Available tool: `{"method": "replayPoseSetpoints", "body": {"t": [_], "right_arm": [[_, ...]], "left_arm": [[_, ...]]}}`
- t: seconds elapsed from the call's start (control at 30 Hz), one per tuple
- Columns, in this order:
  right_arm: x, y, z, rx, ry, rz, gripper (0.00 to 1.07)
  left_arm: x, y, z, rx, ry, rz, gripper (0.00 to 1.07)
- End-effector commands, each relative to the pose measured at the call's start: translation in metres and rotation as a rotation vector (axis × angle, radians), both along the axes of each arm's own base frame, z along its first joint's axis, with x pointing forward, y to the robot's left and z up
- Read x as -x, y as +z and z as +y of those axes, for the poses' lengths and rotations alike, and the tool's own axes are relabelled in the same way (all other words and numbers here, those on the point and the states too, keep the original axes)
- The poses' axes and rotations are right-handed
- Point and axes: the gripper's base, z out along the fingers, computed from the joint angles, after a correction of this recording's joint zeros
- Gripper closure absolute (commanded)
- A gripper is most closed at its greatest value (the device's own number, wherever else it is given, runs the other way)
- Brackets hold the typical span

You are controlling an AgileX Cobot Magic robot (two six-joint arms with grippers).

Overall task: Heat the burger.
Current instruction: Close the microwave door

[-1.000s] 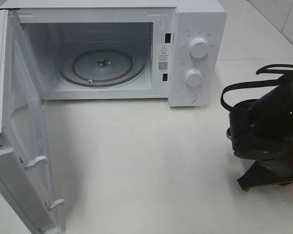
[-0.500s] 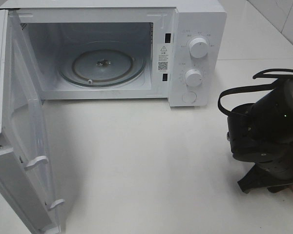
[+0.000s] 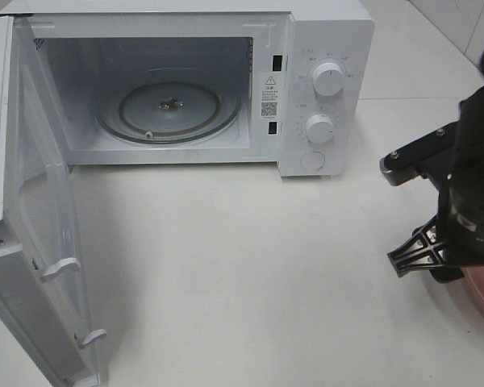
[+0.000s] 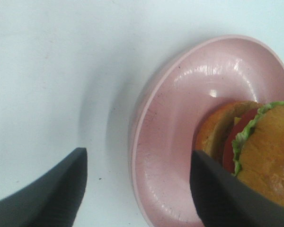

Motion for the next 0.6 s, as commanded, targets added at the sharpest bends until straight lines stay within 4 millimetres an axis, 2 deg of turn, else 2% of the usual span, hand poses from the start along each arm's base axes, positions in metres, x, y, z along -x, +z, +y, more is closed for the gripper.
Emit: {"method": "replayPoseSetpoints", "body": {"t": [0.03, 0.07, 0.13, 0.23, 0.3, 0.33, 0.4, 0.43, 0.5, 0.53, 0.6], "right_arm": [[0.01, 0.023, 0.0, -0.082, 0.097, -0.013, 0.34], [0.01, 0.023, 0.0, -0.082, 0.097, -0.013, 0.34], [0.026, 0.051, -0.003, -0.217, 0.149, -0.057, 0.26], [0.03, 0.056, -0.004, -0.242, 0.156, -0.066, 0.26], [0.051, 0.077, -0.01, -0.346, 0.194, -0.082, 0.29], [0.051, 0.077, -0.01, -0.346, 0.194, -0.082, 0.29], [0.068, 0.087, -0.017, -0.385, 0.214, -0.049, 0.3], [0.068, 0.087, -0.017, -0.385, 0.214, -0.049, 0.3], [0.086, 0.095, -0.026, -0.415, 0.22, -0.009, 0.31], [0.086, 0.095, -0.026, -0.415, 0.22, -0.009, 0.31], [0.102, 0.103, -0.034, -0.448, 0.217, -0.003, 0.31]], "left_arm": [[0.002, 0.0, -0.001, 0.01, 0.0, -0.029, 0.03], [0.002, 0.0, -0.001, 0.01, 0.0, -0.029, 0.03], [0.002, 0.0, -0.001, 0.01, 0.0, -0.029, 0.03], [0.002, 0.0, -0.001, 0.01, 0.0, -0.029, 0.03], [0.002, 0.0, -0.001, 0.01, 0.0, -0.029, 0.03], [0.002, 0.0, -0.001, 0.01, 0.0, -0.029, 0.03], [0.002, 0.0, -0.001, 0.01, 0.0, -0.029, 0.03], [0.002, 0.0, -0.001, 0.01, 0.0, -0.029, 0.03], [0.002, 0.0, -0.001, 0.01, 0.0, -0.029, 0.03], [0.002, 0.0, -0.001, 0.01, 0.0, -0.029, 0.03], [0.002, 0.0, -0.001, 0.01, 0.0, -0.029, 0.03]]}}
